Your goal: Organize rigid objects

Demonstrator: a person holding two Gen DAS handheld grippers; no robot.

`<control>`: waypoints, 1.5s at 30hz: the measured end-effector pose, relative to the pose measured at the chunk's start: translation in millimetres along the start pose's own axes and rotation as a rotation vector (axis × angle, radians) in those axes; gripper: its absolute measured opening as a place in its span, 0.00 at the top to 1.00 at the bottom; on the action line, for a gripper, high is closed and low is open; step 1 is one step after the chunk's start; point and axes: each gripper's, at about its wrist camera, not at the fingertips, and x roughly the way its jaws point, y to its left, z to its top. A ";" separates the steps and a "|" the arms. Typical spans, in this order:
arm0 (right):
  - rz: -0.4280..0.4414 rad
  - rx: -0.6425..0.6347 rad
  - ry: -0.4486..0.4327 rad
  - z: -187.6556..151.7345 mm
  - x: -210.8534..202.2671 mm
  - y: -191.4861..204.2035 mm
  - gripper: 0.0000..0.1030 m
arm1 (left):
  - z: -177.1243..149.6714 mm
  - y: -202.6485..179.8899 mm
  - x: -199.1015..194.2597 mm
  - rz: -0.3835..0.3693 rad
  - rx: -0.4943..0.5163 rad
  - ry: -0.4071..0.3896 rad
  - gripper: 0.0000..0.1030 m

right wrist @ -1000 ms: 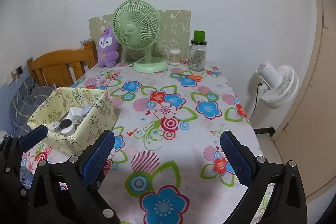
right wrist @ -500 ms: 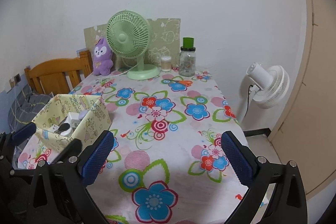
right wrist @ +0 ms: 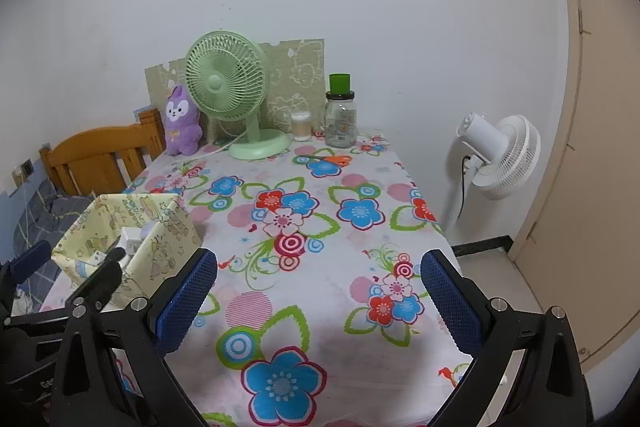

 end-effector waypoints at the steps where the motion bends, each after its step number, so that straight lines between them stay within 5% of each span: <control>1: 0.002 0.000 0.001 -0.2 0.7 0.1 0.00 | 0.2 0.0 -0.1 -0.001 -0.001 0.000 0.00; 45: 0.020 0.008 -0.025 1.9 -3.0 5.1 0.00 | 2.8 5.2 -1.4 0.003 -0.014 -0.007 0.00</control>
